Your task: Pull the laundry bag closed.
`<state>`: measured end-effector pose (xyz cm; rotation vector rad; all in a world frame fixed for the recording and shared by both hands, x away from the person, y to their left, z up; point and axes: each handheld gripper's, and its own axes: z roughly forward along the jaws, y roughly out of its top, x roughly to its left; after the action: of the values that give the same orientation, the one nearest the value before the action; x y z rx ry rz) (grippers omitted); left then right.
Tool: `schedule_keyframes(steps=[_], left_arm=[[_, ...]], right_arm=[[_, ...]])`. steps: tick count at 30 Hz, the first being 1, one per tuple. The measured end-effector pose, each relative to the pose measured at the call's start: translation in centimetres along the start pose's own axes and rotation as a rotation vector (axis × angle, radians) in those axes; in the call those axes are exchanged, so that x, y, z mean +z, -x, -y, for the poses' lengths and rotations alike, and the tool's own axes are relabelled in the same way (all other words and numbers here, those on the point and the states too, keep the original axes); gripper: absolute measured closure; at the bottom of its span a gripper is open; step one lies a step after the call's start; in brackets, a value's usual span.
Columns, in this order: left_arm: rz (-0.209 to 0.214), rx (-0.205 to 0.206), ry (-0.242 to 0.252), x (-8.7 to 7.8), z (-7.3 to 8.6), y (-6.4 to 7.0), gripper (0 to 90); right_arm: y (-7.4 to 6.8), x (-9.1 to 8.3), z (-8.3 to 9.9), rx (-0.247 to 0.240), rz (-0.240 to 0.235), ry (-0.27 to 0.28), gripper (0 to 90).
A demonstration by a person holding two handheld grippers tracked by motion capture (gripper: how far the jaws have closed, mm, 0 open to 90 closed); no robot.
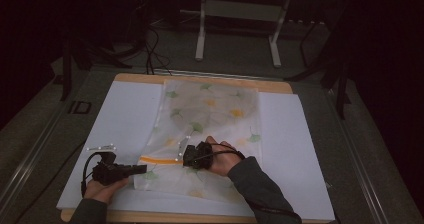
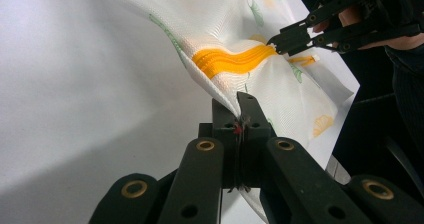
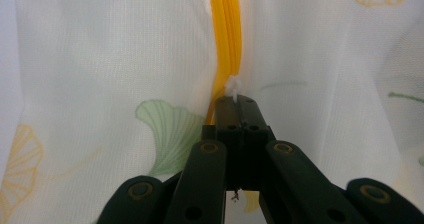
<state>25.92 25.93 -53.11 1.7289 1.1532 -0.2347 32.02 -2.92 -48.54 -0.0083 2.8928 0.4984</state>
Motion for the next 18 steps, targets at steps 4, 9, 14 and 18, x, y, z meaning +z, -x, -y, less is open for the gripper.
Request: schedule_keyframes(steps=[4, 9, 14, 18], left_arm=[[-0.002, 0.001, 0.0, -0.1, 0.0, 0.0, 89.3], [-0.004, -0.001, 0.002, -0.1, 0.0, -0.1, 89.3], [-0.002, -0.002, 0.001, -0.1, 0.0, -0.1, 89.3], [-0.002, 0.0, 0.003, -0.1, 0.0, -0.1, 89.3]], right_arm=[[0.0, -0.1, 0.3, 0.003, 0.003, -0.004, 90.0], [0.1, -0.1, 0.8, 0.006, 0.003, -0.015, 90.0], [0.1, -0.4, 1.4, 0.009, 0.007, -0.013, 90.0], [0.1, -0.6, 1.7, 0.012, 0.011, -0.018, 90.0]])
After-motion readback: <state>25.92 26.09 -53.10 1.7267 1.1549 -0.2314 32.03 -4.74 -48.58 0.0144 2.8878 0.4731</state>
